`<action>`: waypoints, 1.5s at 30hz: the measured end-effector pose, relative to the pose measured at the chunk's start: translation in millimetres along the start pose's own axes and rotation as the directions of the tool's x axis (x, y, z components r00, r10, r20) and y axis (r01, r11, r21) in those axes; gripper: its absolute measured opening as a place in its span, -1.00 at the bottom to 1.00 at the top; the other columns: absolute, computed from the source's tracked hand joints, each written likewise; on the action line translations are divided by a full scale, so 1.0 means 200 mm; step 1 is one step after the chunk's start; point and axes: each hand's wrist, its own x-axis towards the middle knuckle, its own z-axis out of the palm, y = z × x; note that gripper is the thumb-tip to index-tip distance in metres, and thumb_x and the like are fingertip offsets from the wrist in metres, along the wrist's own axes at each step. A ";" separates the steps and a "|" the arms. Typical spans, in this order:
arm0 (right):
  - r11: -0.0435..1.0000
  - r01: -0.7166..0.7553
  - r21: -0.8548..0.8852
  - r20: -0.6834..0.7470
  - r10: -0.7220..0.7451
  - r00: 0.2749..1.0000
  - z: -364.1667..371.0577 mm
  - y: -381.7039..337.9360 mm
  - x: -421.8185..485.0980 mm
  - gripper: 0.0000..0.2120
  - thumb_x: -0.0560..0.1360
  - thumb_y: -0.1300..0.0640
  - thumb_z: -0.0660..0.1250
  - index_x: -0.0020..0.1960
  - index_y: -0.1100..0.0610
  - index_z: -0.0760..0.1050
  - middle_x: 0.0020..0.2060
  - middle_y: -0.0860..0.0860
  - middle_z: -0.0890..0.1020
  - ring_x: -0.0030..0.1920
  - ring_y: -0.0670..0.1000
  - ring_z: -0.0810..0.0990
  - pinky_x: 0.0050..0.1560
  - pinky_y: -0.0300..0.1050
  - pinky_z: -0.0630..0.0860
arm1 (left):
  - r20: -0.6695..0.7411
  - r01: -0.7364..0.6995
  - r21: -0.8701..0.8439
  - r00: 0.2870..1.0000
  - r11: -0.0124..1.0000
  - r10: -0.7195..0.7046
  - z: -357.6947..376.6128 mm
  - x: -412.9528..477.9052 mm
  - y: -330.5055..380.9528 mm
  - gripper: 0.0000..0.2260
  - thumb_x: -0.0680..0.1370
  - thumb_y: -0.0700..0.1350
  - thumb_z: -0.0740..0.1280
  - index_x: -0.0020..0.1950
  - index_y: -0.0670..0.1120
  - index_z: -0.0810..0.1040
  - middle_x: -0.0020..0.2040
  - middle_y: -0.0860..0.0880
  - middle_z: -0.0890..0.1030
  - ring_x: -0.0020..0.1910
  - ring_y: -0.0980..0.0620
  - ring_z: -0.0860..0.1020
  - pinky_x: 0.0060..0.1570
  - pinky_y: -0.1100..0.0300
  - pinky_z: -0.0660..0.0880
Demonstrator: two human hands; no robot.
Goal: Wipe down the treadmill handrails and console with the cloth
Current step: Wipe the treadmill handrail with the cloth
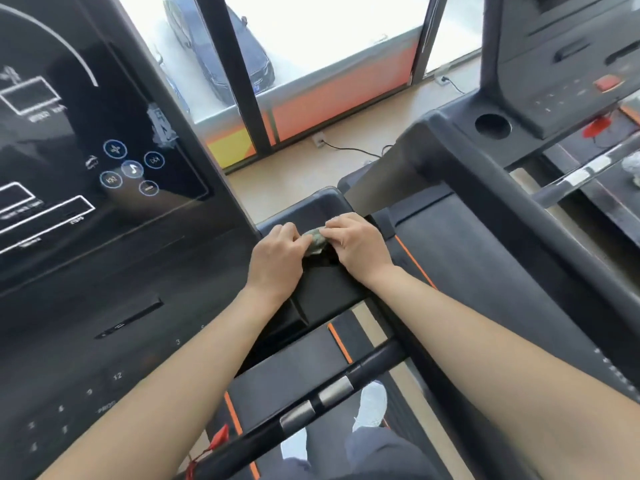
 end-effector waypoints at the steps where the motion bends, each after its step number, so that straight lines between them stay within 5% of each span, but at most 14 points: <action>1: 1.000 0.007 0.007 0.000 -0.007 1.000 0.02 0.00 0.04 -0.85 0.44 0.30 0.47 -0.03 0.14 0.73 -0.08 0.04 0.71 -0.02 0.14 0.65 -0.11 -0.01 0.65 | 0.005 0.023 0.024 1.000 0.999 -0.023 -0.01 0.02 -0.03 -0.73 0.33 -0.40 0.45 -0.08 -0.10 0.71 -0.26 -0.08 0.50 -0.32 -0.10 0.50 -0.47 0.17 0.31; 8: 0.998 0.066 0.016 0.103 -0.067 0.992 0.10 -0.07 0.31 -0.85 0.52 0.27 0.38 -0.01 0.15 0.73 -0.02 0.08 0.73 0.02 0.19 0.64 0.04 0.02 0.60 | 0.122 -0.123 0.430 0.990 0.894 0.077 -0.11 0.14 -0.14 -0.78 0.35 -0.32 0.22 -0.32 -0.08 0.62 -0.42 -0.03 0.53 -0.37 -0.07 0.48 -0.39 0.15 0.32; 13: 0.986 0.162 0.051 0.249 -0.169 0.953 0.09 -0.06 0.31 -0.85 0.58 0.20 0.32 0.01 0.14 0.68 0.02 0.03 0.69 0.11 0.11 0.62 0.12 0.06 0.55 | 0.113 -0.111 0.462 0.991 0.880 0.066 -0.10 0.08 -0.16 -0.59 0.44 -0.30 -0.01 -0.25 -0.11 0.64 -0.38 -0.07 0.58 -0.17 -0.14 0.50 -0.09 0.01 0.41; 18: 0.978 0.174 0.113 0.315 -0.201 0.927 0.03 -0.05 0.14 -0.78 0.59 0.15 0.36 0.20 0.11 0.67 0.26 0.06 0.64 0.35 0.10 0.53 0.41 0.09 0.40 | 0.040 -0.011 0.356 0.999 0.935 -0.003 -0.08 -0.06 -0.12 -0.85 0.45 -0.30 0.32 -0.18 -0.14 0.68 -0.33 -0.09 0.63 -0.16 -0.15 0.50 -0.04 0.01 0.37; 23: 0.950 0.304 0.076 0.184 -0.313 0.932 -0.01 -0.02 -0.16 -0.81 0.58 0.12 0.30 -0.02 0.11 0.69 0.07 0.02 0.69 0.18 0.08 0.63 0.24 0.07 0.53 | -0.081 0.020 0.143 0.997 0.989 -0.008 -0.02 -0.24 -0.01 -0.95 0.45 -0.20 0.45 -0.22 -0.09 0.67 -0.34 -0.05 0.60 -0.22 -0.14 0.52 -0.11 0.03 0.36; 26: 0.951 0.300 0.075 0.092 -0.306 0.947 -0.02 -0.01 -0.31 -0.93 0.52 0.22 0.43 -0.05 0.13 0.69 0.12 0.04 0.70 0.20 0.09 0.65 0.23 0.06 0.56 | -0.138 0.020 0.042 0.990 0.999 -0.014 -0.01 -0.35 0.08 -0.95 0.49 -0.16 0.42 -0.17 -0.07 0.68 -0.30 -0.03 0.60 -0.19 -0.13 0.55 -0.09 0.02 0.40; 34: 0.947 0.303 0.104 -0.032 -0.301 0.953 -0.11 0.00 -0.54 -0.84 0.31 0.36 0.60 -0.20 0.17 0.70 0.02 0.04 0.74 0.09 0.05 0.70 0.17 -0.08 0.57 | -0.135 0.037 -0.117 0.989 0.992 -0.052 0.05 -0.53 0.29 -0.98 0.47 -0.13 0.44 -0.12 -0.05 0.63 -0.23 0.02 0.59 -0.19 -0.08 0.52 -0.14 0.05 0.38; 41: 0.992 0.124 -0.022 -0.062 -0.125 0.990 -0.20 0.05 -0.77 -0.87 0.39 0.41 0.48 -0.12 0.24 0.68 0.06 0.09 0.72 0.14 0.12 0.68 0.29 -0.03 0.50 | -0.036 0.029 -0.271 0.999 0.962 -0.040 0.17 -0.51 0.47 -0.89 0.45 -0.12 0.53 -0.07 -0.04 0.65 -0.20 0.05 0.61 -0.21 -0.06 0.50 -0.20 0.03 0.45; 45: 0.994 -0.109 -0.004 -0.134 0.107 0.985 -0.28 0.01 -0.95 -0.93 0.46 0.34 0.40 -0.12 0.24 0.66 0.13 0.10 0.70 0.18 0.12 0.66 0.19 0.05 0.59 | -0.009 0.003 -0.431 1.000 0.902 -0.008 0.20 -0.48 0.59 -0.85 0.46 -0.21 0.51 0.00 -0.08 0.65 -0.14 0.01 0.61 -0.17 -0.09 0.53 -0.12 0.02 0.50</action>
